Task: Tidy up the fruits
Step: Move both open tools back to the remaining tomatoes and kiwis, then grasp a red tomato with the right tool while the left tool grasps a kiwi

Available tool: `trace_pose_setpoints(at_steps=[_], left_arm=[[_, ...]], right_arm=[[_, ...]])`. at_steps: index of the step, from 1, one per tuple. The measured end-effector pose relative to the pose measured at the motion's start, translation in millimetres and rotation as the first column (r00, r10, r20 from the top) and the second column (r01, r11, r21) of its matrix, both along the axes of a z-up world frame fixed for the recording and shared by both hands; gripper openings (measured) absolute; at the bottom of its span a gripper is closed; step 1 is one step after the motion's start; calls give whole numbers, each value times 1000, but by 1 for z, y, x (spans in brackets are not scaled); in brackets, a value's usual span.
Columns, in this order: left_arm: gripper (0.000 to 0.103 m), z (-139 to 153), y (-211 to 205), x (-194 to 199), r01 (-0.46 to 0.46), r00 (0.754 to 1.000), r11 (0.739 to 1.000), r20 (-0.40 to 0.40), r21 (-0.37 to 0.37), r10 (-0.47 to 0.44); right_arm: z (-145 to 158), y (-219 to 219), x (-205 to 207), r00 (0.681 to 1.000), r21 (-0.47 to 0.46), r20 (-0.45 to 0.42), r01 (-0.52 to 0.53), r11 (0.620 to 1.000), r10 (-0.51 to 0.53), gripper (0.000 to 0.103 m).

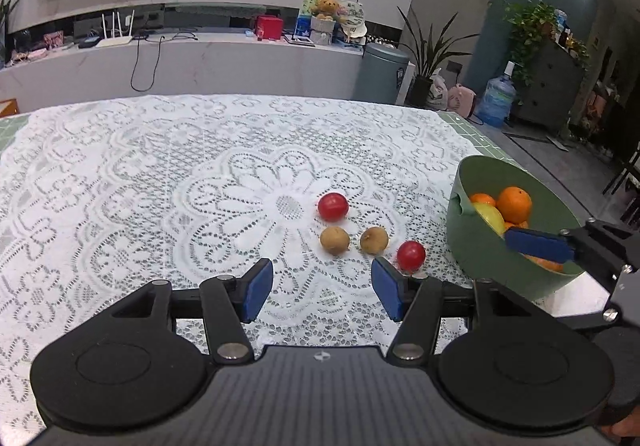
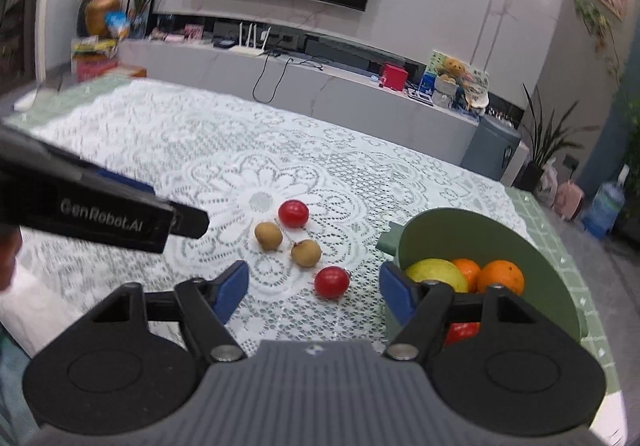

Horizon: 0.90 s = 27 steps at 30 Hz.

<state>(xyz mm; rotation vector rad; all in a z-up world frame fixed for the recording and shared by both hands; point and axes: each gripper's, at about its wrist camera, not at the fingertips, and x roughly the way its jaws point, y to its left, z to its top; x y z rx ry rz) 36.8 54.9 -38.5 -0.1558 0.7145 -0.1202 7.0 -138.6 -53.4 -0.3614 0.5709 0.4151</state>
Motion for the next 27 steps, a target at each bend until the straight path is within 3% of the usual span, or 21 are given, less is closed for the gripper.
trace_pose_setpoints(at_steps=[2, 7, 15, 21, 27], left_arm=[[67, -3, 1, 2, 1, 1000, 1000, -14, 0, -1], [61, -13, -1, 5, 21, 998, 1000, -55, -18, -22], [42, -24, -6, 14, 29, 997, 1000, -67, -13, -29], [42, -30, -6, 20, -18, 999, 1000, -38, -1, 18], [42, -29, -2, 30, 24, 999, 1000, -26, -19, -25]], right_arm=[[-5, 4, 0, 1000, -29, 9, -15, 999, 15, 54], [-19, 11, 3, 999, -87, 15, -38, 995, 40, 48], [-35, 19, 22, 1000, -159, 0, -20, 987, 20, 40], [-41, 24, 27, 999, -212, 40, -26, 977, 35, 39], [-47, 28, 33, 997, -248, 60, -36, 968, 52, 31]])
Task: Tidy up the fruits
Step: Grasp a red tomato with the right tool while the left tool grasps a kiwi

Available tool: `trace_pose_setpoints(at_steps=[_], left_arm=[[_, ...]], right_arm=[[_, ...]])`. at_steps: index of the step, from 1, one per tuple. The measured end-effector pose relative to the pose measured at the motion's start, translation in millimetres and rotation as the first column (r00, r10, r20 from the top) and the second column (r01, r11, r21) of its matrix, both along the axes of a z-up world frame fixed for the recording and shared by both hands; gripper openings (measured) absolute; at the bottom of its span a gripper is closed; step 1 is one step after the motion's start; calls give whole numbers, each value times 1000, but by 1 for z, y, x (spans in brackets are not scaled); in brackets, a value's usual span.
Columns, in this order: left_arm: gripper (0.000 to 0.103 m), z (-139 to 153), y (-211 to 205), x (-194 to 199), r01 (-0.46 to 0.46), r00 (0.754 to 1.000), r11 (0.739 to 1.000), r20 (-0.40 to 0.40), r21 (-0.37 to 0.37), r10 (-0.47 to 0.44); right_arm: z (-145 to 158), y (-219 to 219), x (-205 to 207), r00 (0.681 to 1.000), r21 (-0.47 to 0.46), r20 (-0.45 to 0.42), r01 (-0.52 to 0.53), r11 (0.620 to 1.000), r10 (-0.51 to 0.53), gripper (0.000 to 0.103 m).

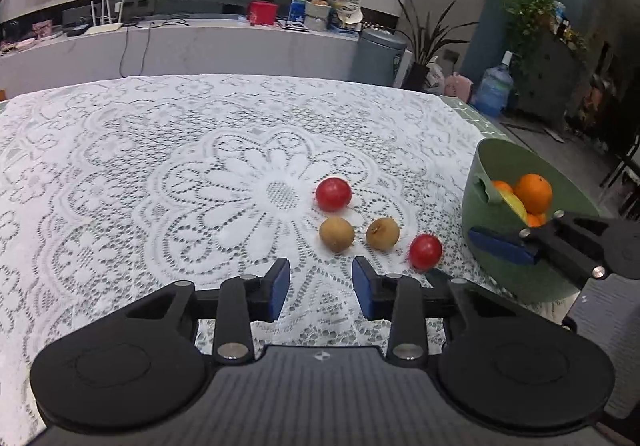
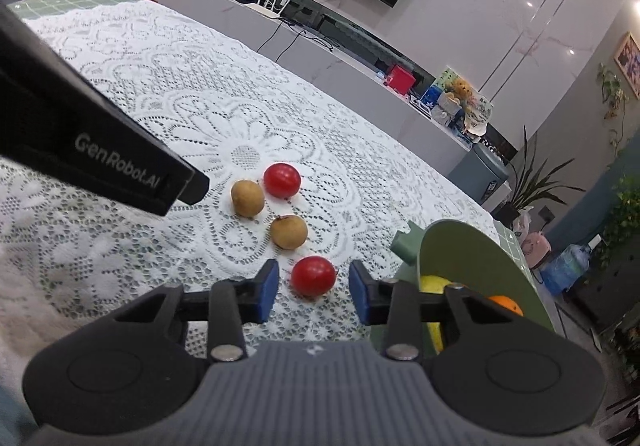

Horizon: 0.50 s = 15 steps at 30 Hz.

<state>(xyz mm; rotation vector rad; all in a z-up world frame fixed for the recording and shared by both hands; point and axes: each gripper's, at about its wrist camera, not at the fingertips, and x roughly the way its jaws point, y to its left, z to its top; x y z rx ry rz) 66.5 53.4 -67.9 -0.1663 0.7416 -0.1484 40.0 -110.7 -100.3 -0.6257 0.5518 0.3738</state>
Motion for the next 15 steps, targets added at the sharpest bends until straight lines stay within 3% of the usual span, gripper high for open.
trace_pose_setpoints(at_steps=[2, 15], left_arm=[[42, -1, 0, 4, -15, 1000, 1000, -18, 8, 16], [49, -12, -20, 35, 106, 994, 990, -32, 94, -103]], right_arm=[[-2, 1, 2, 1000, -14, 4, -2, 1000, 2, 31], [-16, 14, 15, 999, -115, 0, -33, 993, 33, 27]])
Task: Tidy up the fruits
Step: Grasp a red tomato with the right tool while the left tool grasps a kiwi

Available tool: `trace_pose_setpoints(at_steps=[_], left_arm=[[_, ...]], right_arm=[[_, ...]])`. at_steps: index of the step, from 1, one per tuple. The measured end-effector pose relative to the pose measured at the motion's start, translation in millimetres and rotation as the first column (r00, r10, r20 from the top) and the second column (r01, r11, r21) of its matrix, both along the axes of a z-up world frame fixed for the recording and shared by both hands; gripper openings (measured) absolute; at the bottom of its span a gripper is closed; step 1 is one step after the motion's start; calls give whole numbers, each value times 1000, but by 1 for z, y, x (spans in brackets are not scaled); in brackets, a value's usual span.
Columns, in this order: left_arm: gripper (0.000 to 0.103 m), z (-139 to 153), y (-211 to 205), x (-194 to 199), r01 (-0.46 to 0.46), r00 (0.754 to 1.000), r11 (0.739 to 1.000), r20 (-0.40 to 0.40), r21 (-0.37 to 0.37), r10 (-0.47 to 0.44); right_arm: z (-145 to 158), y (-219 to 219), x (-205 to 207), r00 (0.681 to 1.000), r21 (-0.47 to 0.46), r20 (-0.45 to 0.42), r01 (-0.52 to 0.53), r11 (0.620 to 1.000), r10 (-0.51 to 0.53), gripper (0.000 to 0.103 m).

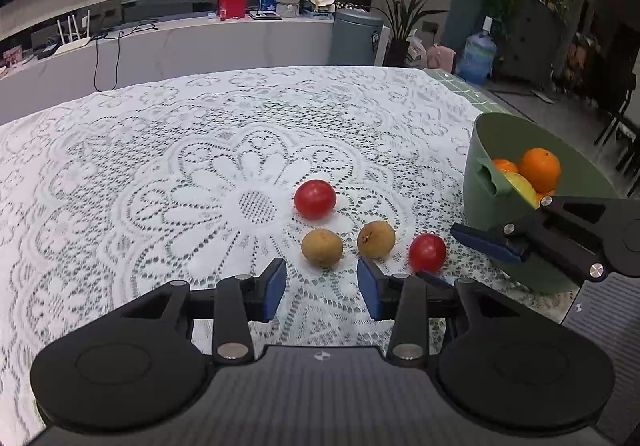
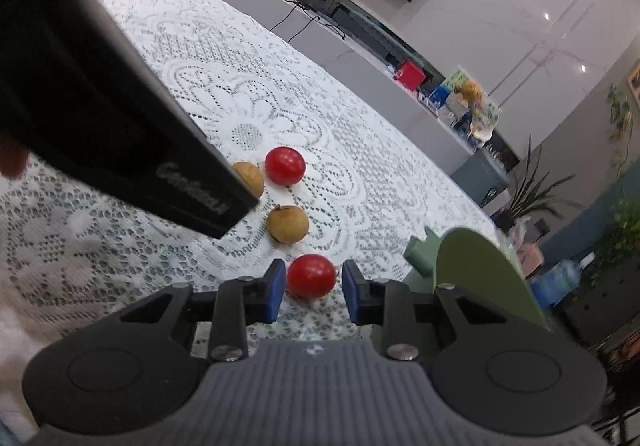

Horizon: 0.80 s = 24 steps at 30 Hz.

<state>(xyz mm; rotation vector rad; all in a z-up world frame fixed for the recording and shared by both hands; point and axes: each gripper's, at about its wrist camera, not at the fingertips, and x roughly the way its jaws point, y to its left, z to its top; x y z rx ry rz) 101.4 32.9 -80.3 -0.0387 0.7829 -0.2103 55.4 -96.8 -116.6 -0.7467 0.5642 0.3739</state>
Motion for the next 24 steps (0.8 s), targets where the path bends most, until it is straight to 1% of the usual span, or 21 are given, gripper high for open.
trace_pose_setpoints(at_steps=[4, 8, 11, 16, 17, 19, 21, 24], left_arm=[[52, -3, -1, 10, 9, 1000, 1000, -3, 20, -9], [52, -6, -2, 18, 33, 999, 999, -10, 22, -33], [52, -9, -2, 22, 43, 999, 999, -22, 25, -42], [44, -14, -2, 29, 56, 998, 998, -35, 23, -56], [40, -15, -2, 30, 58, 998, 998, -39, 22, -57], [37, -16, -1, 31, 63, 997, 998, -45, 8, -62], [31, -16, -1, 31, 68, 997, 998, -46, 1, -67], [30, -15, -4, 31, 68, 997, 998, -44, 13, -67]], right_arm=[[-5, 6, 2, 1000, -49, 5, -12, 999, 12, 26], [-11, 9, 4, 1000, -83, -10, -18, 996, 17, 26], [-13, 10, 3, 1000, -98, -2, -23, 995, 23, 26], [-15, 14, 3, 1000, -112, 6, -22, 993, 23, 25], [-15, 14, 3, 1000, -113, 5, -21, 993, 22, 25], [-16, 16, 1, 1000, -114, 9, -22, 993, 23, 24], [-16, 16, 0, 1000, -113, 10, -22, 993, 24, 24], [-15, 15, -1, 1000, -110, 8, -24, 994, 25, 23]])
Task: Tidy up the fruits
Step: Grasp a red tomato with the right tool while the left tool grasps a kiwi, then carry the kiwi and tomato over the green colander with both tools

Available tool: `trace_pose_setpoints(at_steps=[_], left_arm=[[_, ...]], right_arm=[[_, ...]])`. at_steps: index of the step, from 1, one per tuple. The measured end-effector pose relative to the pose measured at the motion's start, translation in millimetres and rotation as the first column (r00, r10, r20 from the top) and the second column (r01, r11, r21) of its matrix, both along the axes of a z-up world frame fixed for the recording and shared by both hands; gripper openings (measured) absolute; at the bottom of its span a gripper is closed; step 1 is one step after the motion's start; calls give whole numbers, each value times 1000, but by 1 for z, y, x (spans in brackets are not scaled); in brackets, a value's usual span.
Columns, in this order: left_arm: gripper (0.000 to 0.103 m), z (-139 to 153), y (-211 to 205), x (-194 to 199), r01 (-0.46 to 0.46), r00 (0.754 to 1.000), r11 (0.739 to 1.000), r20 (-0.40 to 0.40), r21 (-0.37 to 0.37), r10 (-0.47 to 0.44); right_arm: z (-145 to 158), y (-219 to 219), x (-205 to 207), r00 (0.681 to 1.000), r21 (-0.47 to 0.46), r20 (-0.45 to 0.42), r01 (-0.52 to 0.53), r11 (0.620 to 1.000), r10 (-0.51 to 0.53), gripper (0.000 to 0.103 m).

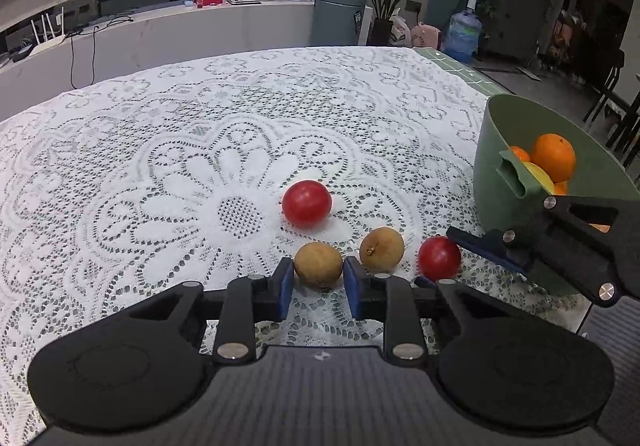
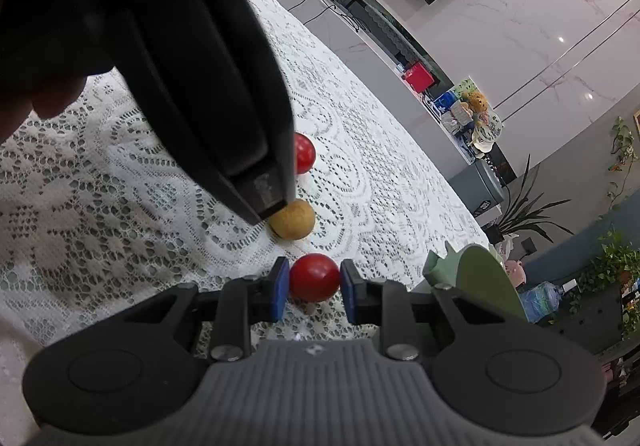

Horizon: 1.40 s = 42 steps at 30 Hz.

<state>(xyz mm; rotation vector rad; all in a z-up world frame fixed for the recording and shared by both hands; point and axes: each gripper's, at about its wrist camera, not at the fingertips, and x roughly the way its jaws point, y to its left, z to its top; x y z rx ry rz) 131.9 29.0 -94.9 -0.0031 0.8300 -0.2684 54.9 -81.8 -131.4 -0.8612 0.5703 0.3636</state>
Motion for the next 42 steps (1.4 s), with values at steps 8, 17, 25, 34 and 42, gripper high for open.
trace_pose_setpoints(at_steps=[8, 17, 25, 34, 42], left_arm=[[30, 12, 7, -11, -32, 999, 999, 21, -12, 33], [30, 33, 10, -32, -65, 997, 998, 46, -27, 66], [30, 53, 0, -51, -56, 995, 998, 77, -34, 58], [30, 74, -16, -67, -23, 993, 998, 115, -67, 30], [30, 86, -40, -73, 34, 988, 997, 150, -73, -23]], right_arm=[[11, -2, -11, 1000, 40, 1, -19, 999, 19, 23], [40, -12, -24, 1000, 170, -3, -24, 985, 25, 23], [70, -43, -32, 993, 414, -112, 25, 910, 24, 23], [99, -95, -34, 983, 612, -184, 122, 781, -9, 23], [115, -132, -39, 983, 654, -167, 170, 737, -79, 23]])
